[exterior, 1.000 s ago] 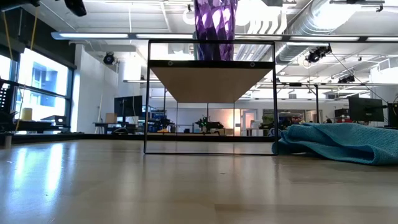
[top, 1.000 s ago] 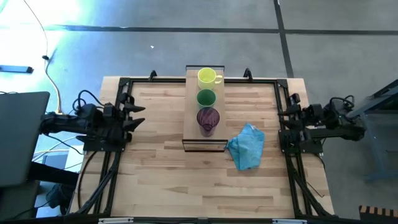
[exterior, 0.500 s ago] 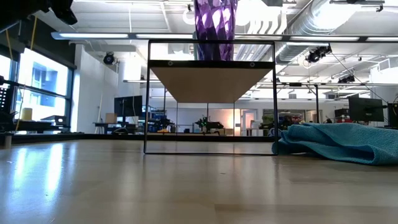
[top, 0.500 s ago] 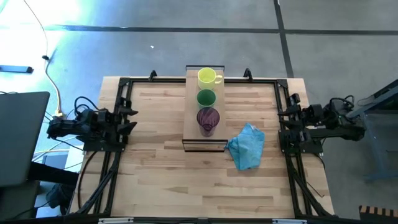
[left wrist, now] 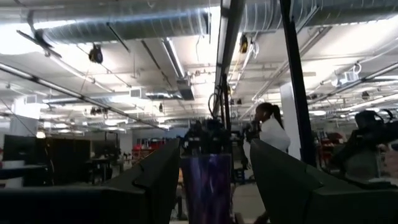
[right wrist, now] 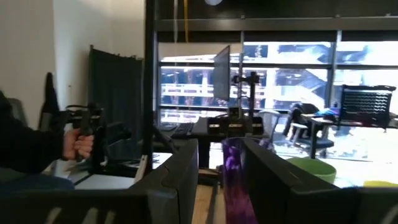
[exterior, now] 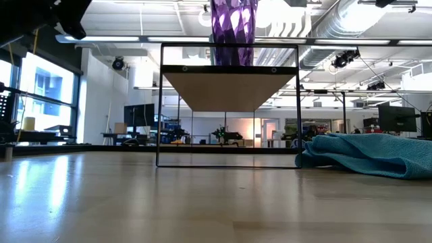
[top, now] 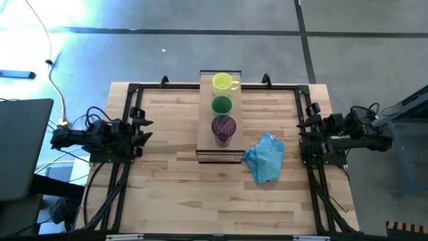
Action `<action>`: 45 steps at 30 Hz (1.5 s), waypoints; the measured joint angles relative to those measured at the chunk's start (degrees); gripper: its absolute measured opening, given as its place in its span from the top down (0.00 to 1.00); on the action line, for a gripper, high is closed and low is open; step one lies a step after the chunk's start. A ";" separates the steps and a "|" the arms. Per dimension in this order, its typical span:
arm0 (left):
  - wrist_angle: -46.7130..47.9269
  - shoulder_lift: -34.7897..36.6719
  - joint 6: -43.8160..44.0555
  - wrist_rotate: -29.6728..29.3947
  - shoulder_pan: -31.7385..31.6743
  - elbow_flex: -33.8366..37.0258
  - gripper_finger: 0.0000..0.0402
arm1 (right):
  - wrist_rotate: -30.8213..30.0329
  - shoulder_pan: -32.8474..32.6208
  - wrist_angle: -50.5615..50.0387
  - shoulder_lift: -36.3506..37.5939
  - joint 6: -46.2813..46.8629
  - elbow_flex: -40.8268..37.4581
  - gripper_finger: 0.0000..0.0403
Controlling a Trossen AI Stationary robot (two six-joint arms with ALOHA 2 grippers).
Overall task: Stack small to large cups/mugs on shelf
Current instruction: Return to Home Position
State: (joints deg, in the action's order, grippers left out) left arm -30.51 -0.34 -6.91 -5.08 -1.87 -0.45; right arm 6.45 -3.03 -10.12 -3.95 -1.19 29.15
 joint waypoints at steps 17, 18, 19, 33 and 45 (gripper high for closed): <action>-2.89 0.00 -1.11 -1.66 0.00 -0.02 0.54 | -3.32 0.20 21.50 0.68 0.86 -15.85 0.72; -2.88 0.00 -0.60 -1.71 0.00 -0.02 0.54 | -3.31 0.44 23.71 0.69 1.33 -17.29 0.72; -2.90 0.00 -0.42 -1.96 0.00 -0.02 0.54 | -3.26 0.70 25.49 0.70 2.05 -18.47 0.72; -2.86 0.00 -0.12 -3.19 0.00 -0.02 0.54 | -3.52 4.40 37.42 0.63 6.81 -28.58 0.72; -2.45 0.00 0.11 -5.07 0.00 -0.02 0.54 | -3.61 4.63 25.80 0.63 10.71 -28.61 0.72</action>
State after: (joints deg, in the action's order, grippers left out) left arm -32.96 -0.34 -6.80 -10.15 -1.87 -0.47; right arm 2.84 1.61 15.68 -3.31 9.52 0.54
